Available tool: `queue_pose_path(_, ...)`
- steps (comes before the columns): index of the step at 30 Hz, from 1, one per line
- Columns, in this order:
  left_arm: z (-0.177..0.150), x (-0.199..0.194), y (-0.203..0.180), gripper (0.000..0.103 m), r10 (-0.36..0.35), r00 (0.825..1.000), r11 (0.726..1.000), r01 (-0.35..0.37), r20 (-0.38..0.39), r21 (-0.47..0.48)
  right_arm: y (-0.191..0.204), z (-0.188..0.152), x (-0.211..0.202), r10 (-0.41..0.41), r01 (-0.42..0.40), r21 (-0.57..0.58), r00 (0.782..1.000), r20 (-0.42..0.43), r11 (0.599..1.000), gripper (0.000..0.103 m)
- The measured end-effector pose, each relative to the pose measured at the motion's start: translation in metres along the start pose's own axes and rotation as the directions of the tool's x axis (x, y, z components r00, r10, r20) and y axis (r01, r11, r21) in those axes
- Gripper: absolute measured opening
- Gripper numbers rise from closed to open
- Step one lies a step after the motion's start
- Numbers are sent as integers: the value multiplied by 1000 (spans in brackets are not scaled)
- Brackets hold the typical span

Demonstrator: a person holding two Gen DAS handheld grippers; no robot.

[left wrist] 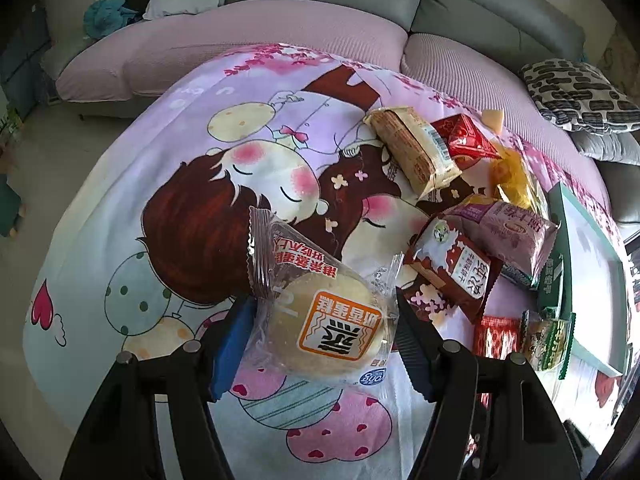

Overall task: Organize snacks
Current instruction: 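Grasp the red foil bar with the right tool and lift it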

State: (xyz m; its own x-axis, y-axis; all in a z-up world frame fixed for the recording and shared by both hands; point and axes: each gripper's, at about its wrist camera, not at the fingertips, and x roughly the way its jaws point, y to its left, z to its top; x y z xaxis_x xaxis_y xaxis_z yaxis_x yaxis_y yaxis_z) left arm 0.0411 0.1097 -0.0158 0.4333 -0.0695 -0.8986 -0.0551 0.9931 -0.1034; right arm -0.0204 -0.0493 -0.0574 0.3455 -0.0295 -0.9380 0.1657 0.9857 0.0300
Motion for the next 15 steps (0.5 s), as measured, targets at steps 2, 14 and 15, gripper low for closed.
queue_pose_path(2,-1,1,0,70,-6,1000,1000,6,-5,2,1,4,2,-6,6,-2,1000,0,1000,49)
queue_pose_path(14,-1,0,-1,70,-9,1000,1000,9,-3,6,12,30,32,-21,21,19,999,-34,1000,66)
queue_pose_path(15,-1,1,-1,70,-9,1000,1000,10,-4,7,13,35,35,-24,24,21,999,-33,999,66)
